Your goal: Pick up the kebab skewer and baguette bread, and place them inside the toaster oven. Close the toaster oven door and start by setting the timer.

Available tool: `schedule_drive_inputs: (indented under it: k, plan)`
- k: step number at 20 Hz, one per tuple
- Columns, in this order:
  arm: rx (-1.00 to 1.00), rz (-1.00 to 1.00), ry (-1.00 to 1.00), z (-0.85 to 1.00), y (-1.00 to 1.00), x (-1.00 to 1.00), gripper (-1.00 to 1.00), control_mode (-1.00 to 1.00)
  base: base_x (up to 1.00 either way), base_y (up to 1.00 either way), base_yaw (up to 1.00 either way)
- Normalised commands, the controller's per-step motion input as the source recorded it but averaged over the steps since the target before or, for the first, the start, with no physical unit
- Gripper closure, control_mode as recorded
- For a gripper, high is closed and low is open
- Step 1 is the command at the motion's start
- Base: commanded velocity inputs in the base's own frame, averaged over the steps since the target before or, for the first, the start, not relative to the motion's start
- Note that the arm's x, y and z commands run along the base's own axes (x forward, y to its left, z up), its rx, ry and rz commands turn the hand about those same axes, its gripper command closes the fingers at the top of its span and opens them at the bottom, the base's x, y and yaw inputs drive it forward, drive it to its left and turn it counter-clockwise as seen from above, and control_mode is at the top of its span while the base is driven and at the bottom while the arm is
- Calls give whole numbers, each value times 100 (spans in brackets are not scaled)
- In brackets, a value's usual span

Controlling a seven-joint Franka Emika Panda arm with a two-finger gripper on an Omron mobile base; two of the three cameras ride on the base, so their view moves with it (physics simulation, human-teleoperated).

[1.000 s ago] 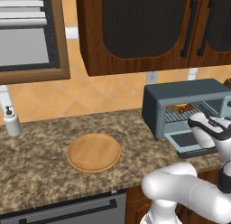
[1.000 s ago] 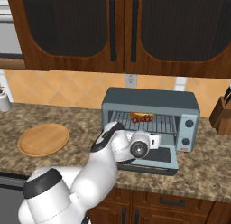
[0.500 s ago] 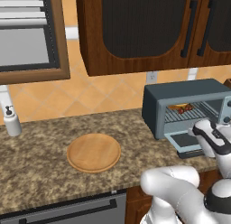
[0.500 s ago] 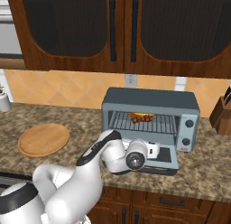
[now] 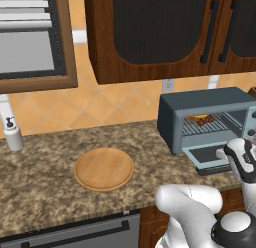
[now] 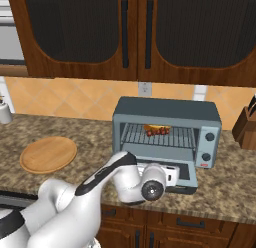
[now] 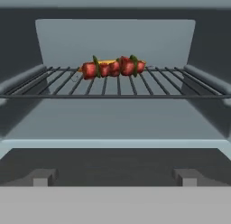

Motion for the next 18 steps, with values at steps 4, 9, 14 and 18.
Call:
schedule_drive_inputs:
  k: [4, 9, 14, 18]
  plan:
    - [0, 9, 0, -4, -31, -35, -100, -100, 0, 0, 0]
    - [0, 7, 2, -12, -18, -30, -100, -100, 0, 0, 0]
    - [0, 0, 9, -24, 0, -12, -100, -100, 0, 0, 0]
    - [0, 0, 4, -32, 0, -19, -100, -100, 0, 0, 0]
